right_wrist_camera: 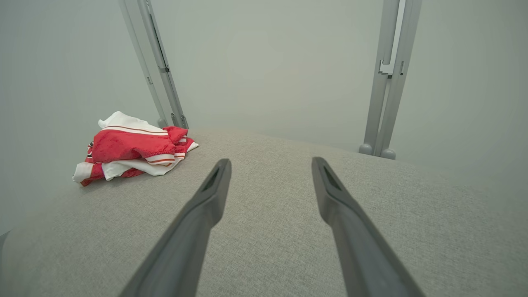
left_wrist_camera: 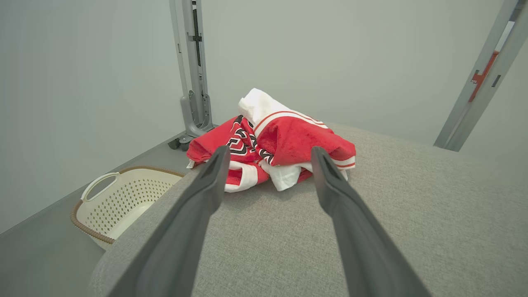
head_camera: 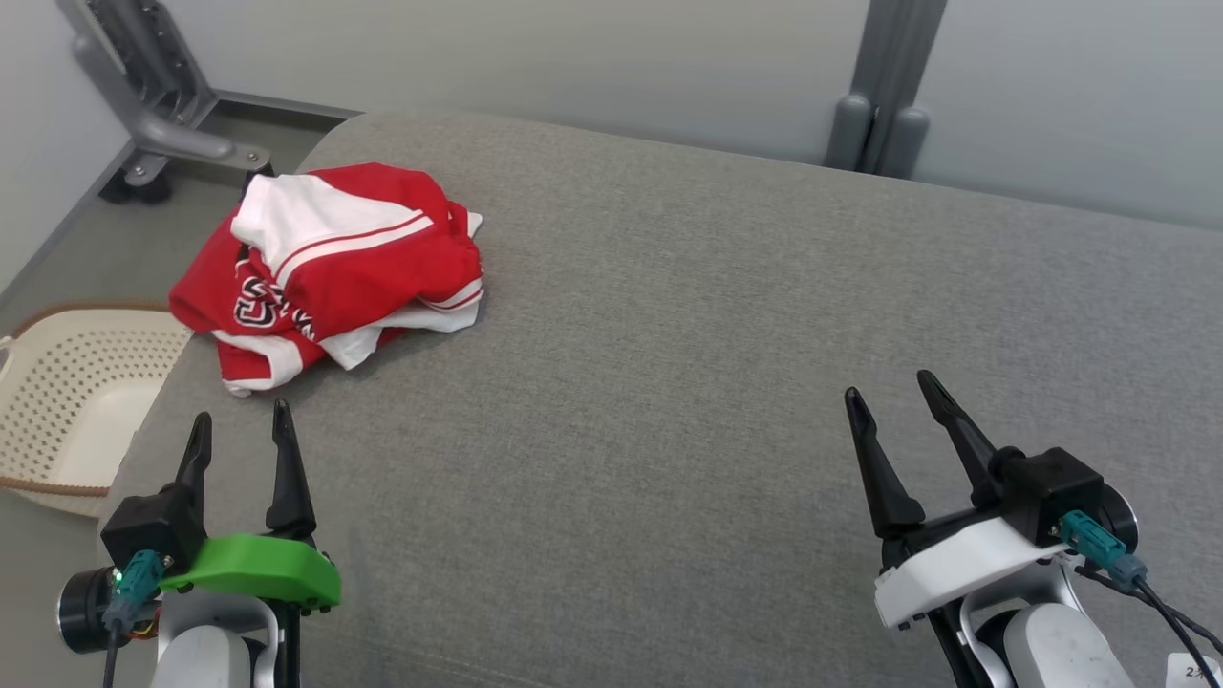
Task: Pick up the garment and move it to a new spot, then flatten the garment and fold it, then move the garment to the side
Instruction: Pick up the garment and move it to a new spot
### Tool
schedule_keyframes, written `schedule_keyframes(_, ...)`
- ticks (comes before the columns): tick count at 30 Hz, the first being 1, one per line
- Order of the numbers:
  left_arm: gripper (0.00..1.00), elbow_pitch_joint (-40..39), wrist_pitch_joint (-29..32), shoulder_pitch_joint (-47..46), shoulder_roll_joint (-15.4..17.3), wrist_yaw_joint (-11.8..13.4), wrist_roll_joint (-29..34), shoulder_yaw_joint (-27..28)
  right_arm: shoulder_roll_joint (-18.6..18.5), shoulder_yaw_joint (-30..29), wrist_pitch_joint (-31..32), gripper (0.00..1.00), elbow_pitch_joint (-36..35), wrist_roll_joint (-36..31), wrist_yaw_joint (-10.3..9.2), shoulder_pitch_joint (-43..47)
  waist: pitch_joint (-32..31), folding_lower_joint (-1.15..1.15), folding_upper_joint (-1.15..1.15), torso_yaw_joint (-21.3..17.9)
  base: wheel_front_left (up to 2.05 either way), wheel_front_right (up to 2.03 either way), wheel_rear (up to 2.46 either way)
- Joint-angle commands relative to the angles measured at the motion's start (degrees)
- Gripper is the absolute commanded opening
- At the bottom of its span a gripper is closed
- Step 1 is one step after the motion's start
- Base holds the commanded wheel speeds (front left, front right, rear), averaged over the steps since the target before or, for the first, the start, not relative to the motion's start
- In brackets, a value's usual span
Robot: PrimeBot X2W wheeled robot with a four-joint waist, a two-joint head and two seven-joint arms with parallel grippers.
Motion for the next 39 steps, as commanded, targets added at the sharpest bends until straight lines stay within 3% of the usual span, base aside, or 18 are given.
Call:
schedule_keyframes(1, 1.0, -0.37, 0.01, 0.08, -0.18, 0.14, -0.24, 0.48, -0.3, 0.13, 0.25, 1.0, -0.34, 0.22, 0.0, -0.81, 1.28, 0.0, 0.0, 4.0, 0.0, 0.0, 0.0)
schedule_keyframes(8, 1.0, -1.05, 0.01, 0.05, -0.54, -0.42, -0.32, 1.83, -0.81, 0.31, 0.8, 1.0, -1.23, -0.04, 0.0, -1.42, 2.66, 0.0, 0.0, 5.7, 0.0, 0.0, 0.0)
schedule_keyframes(16, 1.0, 0.66, 0.02, -5.83, -0.91, -1.34, -1.1, 0.93, -2.56, 0.54, 2.91, 1.0, -4.07, -0.77, 0.0, -4.5, 9.29, 0.0, 0.0, 3.76, 0.0, 0.0, 0.0)
schedule_keyframes(26, 1.0, 19.55, 3.04, -25.1, 1.18, -3.0, -5.15, -1.22, -5.0, 0.67, 5.84, 1.0, -8.37, -1.07, 0.0, -10.13, 21.01, 0.0, 0.0, -0.74, 0.0, 0.0, 0.0)
schedule_keyframes(35, 1.0, 36.08, 2.38, -35.05, 5.32, -3.42, -8.99, -0.82, -5.11, 0.17, 5.65, 1.0, -7.73, -0.69, 0.0, -11.71, 23.48, 0.0, 0.0, -3.09, 0.0, 0.0, 0.0)
schedule_keyframes(36, 0.41, 36.91, 1.86, -35.65, 5.73, -3.43, -9.33, -0.81, -5.17, 0.07, 5.54, 1.0, -7.52, -0.67, 0.0, -11.68, 23.36, 0.0, 0.0, -3.19, 0.0, 0.0, 0.0)
schedule_keyframes(37, 0.06, 37.33, 1.47, -36.01, 5.94, -3.45, -9.82, -0.85, -5.17, -0.11, 5.37, 1.0, -7.46, -0.76, 0.0, -11.73, 23.27, 0.0, 0.0, -3.25, 0.0, 0.0, 0.0)
schedule_keyframes(39, 0.0, 37.53, 0.71, -36.19, 6.74, -3.48, -10.59, -1.14, -4.99, -0.4, 5.06, 1.0, -7.27, -0.99, 0.0, -11.79, 22.73, 0.0, 0.0, -3.35, 0.0, 0.0, 0.0)
